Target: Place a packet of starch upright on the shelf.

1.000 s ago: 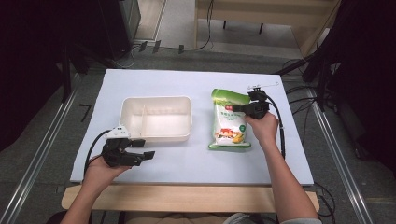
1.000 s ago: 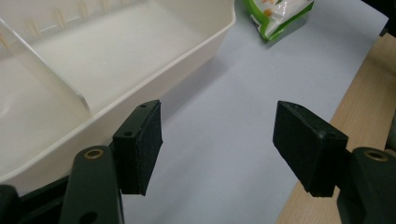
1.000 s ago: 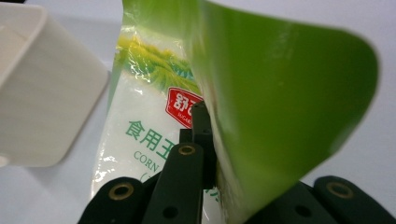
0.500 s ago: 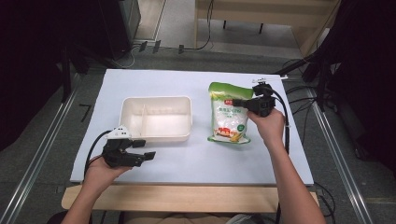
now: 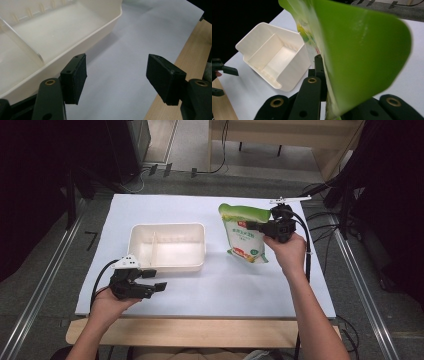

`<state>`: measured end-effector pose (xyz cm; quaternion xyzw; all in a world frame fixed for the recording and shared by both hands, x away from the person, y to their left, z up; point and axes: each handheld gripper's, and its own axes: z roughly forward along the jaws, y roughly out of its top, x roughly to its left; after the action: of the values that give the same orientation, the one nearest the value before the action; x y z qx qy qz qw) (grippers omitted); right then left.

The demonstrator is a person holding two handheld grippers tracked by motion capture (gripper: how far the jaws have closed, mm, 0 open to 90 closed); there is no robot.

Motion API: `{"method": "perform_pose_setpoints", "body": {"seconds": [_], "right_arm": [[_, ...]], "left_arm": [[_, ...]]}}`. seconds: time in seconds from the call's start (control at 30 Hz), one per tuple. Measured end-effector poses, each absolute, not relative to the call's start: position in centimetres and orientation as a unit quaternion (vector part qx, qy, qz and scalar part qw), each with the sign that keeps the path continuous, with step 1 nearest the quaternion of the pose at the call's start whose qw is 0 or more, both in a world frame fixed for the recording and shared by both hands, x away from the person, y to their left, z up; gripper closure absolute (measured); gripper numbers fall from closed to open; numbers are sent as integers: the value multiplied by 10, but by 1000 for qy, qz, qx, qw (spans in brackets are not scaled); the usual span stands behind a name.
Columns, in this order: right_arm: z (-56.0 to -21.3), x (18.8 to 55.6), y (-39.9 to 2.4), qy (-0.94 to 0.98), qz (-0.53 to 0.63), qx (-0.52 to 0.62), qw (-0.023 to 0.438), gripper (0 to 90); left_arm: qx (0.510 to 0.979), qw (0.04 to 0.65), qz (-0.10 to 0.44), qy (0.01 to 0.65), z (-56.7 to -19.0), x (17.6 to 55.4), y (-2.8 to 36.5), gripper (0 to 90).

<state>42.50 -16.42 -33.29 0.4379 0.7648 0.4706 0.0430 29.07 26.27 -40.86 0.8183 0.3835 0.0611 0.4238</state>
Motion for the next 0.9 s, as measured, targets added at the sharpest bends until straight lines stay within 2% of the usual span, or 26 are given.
{"method": "perform_pose_setpoints", "body": {"seconds": [0.9], "right_arm": [[-294, 436, -131, 783, 472, 405, 29, 900]], "left_arm": [[818, 423, 60, 385, -409, 292, 264, 337]]}}
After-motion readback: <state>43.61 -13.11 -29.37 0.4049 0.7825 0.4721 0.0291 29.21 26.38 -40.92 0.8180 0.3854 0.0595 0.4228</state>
